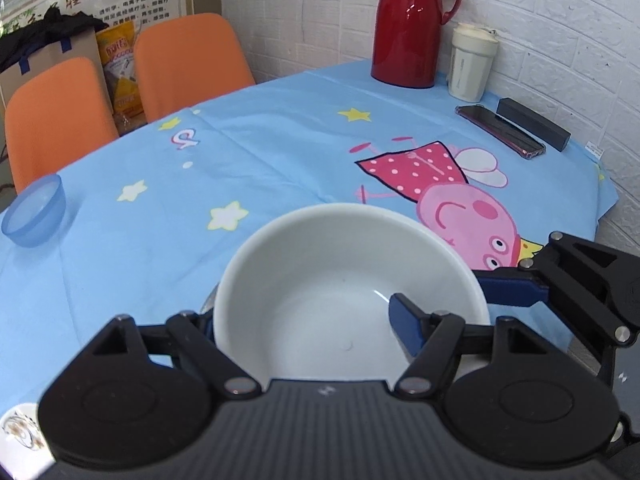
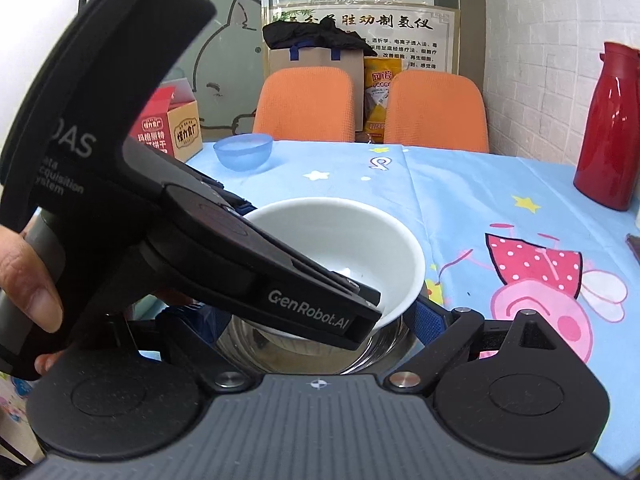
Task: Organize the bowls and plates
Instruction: 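Carry the white bowl with the left gripper and lower it into the steel bowl, then open the left gripper and withdraw it from the white bowl, then move the left gripper to the blue plastic bowl and close on its rim, then carry the blue bowl into the white bowl and open the left gripper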
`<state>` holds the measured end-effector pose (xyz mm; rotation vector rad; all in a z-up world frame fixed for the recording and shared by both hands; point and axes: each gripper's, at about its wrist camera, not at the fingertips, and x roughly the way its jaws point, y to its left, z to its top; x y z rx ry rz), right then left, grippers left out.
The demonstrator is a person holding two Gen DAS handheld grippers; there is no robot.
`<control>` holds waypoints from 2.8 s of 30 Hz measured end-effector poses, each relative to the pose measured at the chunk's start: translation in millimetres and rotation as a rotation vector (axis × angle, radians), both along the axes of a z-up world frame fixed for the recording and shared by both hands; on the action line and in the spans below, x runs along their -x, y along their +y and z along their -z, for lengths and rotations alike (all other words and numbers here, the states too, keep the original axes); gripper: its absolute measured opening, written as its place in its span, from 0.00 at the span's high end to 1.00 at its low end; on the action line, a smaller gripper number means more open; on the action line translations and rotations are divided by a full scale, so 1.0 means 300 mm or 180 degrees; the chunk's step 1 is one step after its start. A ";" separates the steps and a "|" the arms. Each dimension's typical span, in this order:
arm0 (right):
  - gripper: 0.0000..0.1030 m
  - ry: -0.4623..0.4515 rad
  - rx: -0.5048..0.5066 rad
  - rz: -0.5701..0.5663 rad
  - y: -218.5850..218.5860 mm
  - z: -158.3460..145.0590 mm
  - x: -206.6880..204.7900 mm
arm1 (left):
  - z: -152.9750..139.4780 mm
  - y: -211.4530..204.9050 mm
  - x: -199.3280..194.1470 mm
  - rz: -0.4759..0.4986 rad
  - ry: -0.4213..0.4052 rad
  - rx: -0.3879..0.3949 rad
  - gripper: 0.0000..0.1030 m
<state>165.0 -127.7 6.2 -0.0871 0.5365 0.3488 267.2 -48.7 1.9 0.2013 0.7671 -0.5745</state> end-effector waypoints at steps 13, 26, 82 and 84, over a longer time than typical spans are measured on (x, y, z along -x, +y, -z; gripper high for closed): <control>0.23 0.0050 0.0057 0.0128 -0.024 -0.024 0.055 | -0.076 0.092 0.002 -0.0153 0.0020 0.0321 0.30; 0.23 -0.0048 -0.0088 0.0305 -0.077 -0.071 0.094 | -0.136 0.216 0.040 -0.0523 -0.0155 0.0304 0.29; 0.27 0.0185 0.0481 -0.0970 0.664 0.065 -0.894 | 0.043 0.774 -0.859 -0.1655 0.0399 0.0371 0.57; 0.27 0.0093 0.0563 -0.0988 0.668 0.040 -0.864 | 0.026 0.768 -0.838 -0.1638 0.0358 0.0408 0.57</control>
